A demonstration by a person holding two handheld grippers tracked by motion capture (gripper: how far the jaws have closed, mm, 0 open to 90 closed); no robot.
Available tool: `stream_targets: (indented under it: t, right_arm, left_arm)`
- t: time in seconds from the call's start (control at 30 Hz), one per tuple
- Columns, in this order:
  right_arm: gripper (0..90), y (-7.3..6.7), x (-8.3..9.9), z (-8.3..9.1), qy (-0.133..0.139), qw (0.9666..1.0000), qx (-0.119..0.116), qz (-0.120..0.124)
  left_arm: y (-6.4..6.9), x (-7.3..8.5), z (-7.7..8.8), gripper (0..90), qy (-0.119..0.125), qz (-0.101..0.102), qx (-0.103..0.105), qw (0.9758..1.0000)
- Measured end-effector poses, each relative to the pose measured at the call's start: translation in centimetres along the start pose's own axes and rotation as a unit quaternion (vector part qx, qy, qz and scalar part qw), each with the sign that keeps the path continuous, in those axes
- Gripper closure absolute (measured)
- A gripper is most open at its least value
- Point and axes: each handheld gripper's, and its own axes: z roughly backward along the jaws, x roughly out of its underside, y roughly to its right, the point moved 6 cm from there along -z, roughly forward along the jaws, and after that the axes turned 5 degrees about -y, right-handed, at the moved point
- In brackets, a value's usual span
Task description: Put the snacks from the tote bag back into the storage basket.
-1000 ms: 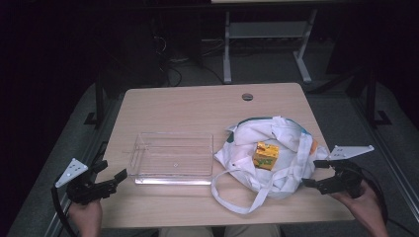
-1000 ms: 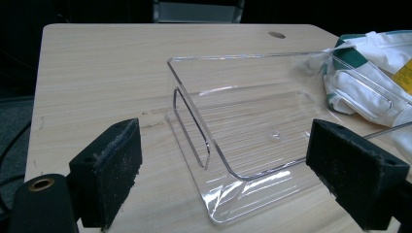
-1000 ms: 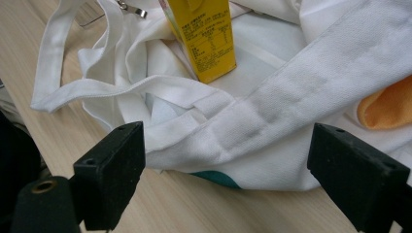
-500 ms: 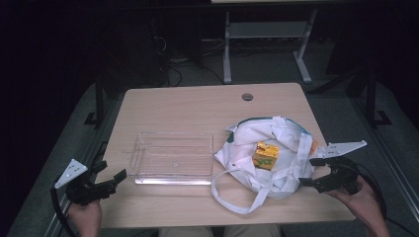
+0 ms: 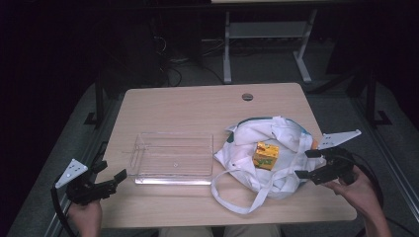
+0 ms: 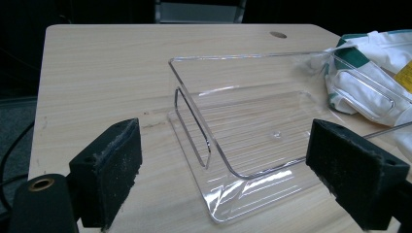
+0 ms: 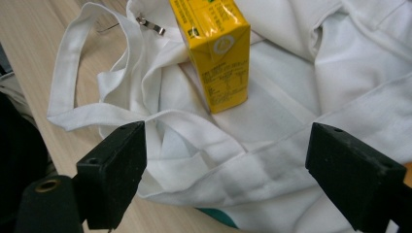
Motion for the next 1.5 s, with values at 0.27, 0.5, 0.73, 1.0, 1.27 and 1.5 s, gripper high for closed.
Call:
stream_targets:
  t: [0.27,0.5,0.73,1.0,1.27,1.5]
  right_arm:
    - [13.7,0.0,-1.4,-0.1,-0.007,0.9999,0.000,0.014]
    - [13.7,-0.1,-2.6,-0.5,-0.010,0.9996,-0.008,0.023]
    - [13.8,-0.1,-4.0,-1.0,-0.017,0.9990,-0.013,0.038]
    - [14.0,-0.3,-5.5,-1.9,-0.027,0.9982,-0.018,0.050]
    - [14.5,-0.3,-6.6,-3.4,-0.043,0.9970,-0.030,0.057]
    - [14.8,-0.3,-7.0,-4.2,-0.050,0.9959,-0.032,0.069]
  left_arm:
    - [0.0,0.0,0.0,12.6,0.000,0.000,0.000,1.0000]
    - [-0.1,0.0,0.0,12.6,-0.001,0.000,-0.001,1.0000]
    - [0.0,0.0,0.0,12.6,-0.001,-0.001,-0.001,1.0000]
    - [-0.1,0.0,0.1,12.6,0.001,0.001,-0.001,1.0000]
    - [-0.1,-0.1,0.1,12.6,0.004,0.005,-0.001,1.0000]
    - [-0.1,-0.1,0.1,12.6,0.005,0.006,-0.001,1.0000]
